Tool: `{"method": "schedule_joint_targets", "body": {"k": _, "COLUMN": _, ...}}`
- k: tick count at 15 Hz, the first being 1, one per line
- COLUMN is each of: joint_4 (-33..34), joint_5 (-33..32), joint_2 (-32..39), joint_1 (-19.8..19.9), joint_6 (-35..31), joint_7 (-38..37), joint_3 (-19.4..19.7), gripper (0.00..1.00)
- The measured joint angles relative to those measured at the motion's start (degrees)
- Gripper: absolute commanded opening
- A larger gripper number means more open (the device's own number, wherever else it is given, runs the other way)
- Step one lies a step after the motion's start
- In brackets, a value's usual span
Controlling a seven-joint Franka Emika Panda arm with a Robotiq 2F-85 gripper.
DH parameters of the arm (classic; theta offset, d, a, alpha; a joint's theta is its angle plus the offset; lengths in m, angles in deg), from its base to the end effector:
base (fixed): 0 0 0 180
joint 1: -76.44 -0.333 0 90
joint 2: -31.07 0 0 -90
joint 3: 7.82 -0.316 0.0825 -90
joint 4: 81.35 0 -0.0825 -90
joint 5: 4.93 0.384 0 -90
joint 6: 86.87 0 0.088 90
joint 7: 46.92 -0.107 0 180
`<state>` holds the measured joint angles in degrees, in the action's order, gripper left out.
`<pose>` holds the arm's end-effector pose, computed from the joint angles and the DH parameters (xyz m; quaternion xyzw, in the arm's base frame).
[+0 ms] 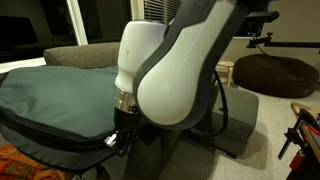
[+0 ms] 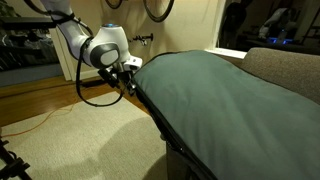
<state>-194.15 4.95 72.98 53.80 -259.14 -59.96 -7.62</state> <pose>0.5836 0.2276 0.1252 -0.9881 0.0010 -0.1378 0.0686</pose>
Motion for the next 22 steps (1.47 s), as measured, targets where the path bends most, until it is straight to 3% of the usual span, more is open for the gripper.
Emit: {"method": "schedule_joint_targets", "body": {"k": 22, "joint_4": 3.31, "joint_5": -9.02, "joint_2": -1.15, "joint_1": -9.5, "joint_6": 9.08, "joint_7": -10.36, "joint_3": 7.95, "gripper": 0.07}}
